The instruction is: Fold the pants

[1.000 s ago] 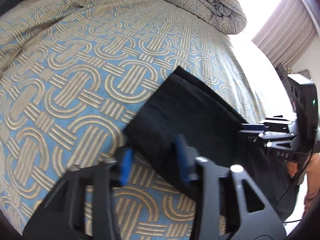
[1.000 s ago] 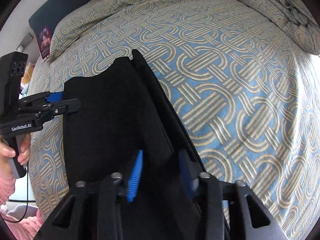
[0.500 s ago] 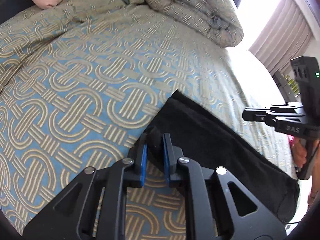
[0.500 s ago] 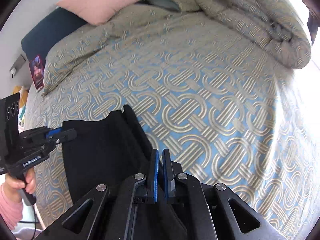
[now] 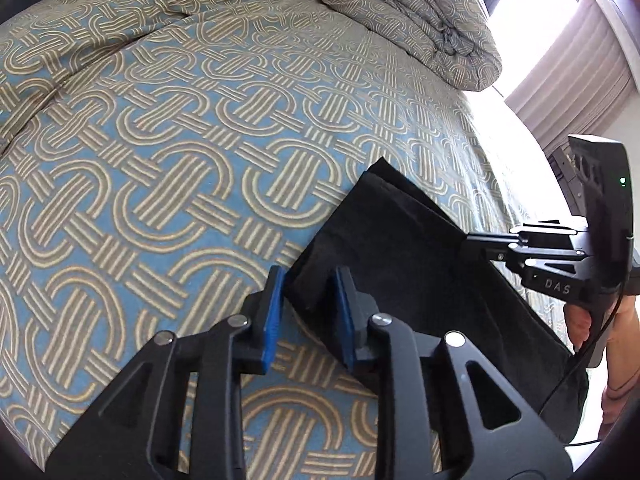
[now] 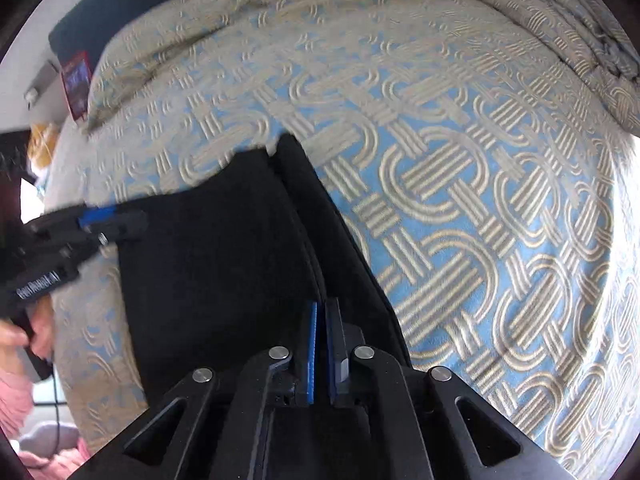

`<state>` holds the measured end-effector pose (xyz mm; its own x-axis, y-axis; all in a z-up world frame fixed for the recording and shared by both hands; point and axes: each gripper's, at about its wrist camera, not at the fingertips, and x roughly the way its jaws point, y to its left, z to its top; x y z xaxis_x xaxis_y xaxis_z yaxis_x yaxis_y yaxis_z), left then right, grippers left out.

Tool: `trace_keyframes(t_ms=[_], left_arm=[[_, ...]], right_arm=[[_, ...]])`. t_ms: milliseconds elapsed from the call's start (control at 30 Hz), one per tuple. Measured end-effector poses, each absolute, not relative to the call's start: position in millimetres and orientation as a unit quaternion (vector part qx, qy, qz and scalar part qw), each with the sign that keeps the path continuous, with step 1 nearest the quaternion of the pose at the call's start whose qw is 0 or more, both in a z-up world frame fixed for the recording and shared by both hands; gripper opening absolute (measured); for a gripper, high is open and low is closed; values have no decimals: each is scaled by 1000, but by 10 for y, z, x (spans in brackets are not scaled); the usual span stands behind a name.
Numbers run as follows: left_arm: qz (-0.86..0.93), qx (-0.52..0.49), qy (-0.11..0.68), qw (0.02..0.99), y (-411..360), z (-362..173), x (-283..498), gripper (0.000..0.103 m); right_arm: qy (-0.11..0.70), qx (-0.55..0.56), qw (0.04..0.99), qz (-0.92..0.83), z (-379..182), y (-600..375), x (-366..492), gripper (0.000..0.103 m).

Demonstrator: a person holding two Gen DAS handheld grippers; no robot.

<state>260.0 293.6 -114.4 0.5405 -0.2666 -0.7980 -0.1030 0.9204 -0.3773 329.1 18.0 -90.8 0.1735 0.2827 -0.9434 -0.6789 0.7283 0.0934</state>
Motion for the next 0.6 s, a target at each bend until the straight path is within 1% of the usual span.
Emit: trace_keyframes(t_ms=[200, 300, 333, 367, 400, 433, 467, 500, 533, 600], left_arm=[[-42, -193, 457, 867, 2999, -1042, 2630, 26], [-33, -193, 470, 861, 3039, -1107, 2671, 27], [-33, -197, 476, 856, 3054, -1133, 2667, 29], [-35, -201, 478, 854, 3065, -1144, 2655, 31], [-39, -206, 478, 853, 3076, -1148, 2626, 40], [-40, -207, 479, 852, 3079, -1151, 2604, 52], [-39, -207, 482, 851, 3074, -1154, 2572, 58], [-40, -206, 485, 849, 3066, -1159, 2556, 65], [-45, -207, 490, 846, 3047, -1165, 2531, 67], [-62, -210, 500, 838, 2992, -1196, 2501, 67]], right_arm=[[523, -167, 773, 319, -608, 230, 3387, 2], [522, -143, 780, 313, -550, 262, 3519, 2], [528, -141, 775, 317, -560, 273, 3544, 3], [541, -143, 761, 328, -601, 297, 3562, 3], [549, -147, 752, 333, -625, 281, 3550, 4], [557, -164, 741, 338, -698, 327, 3512, 9], [559, -177, 735, 339, -738, 346, 3471, 13], [560, -195, 730, 340, -793, 377, 3416, 22], [557, -212, 728, 338, -848, 410, 3385, 30], [559, -218, 722, 345, -935, 457, 3373, 32]])
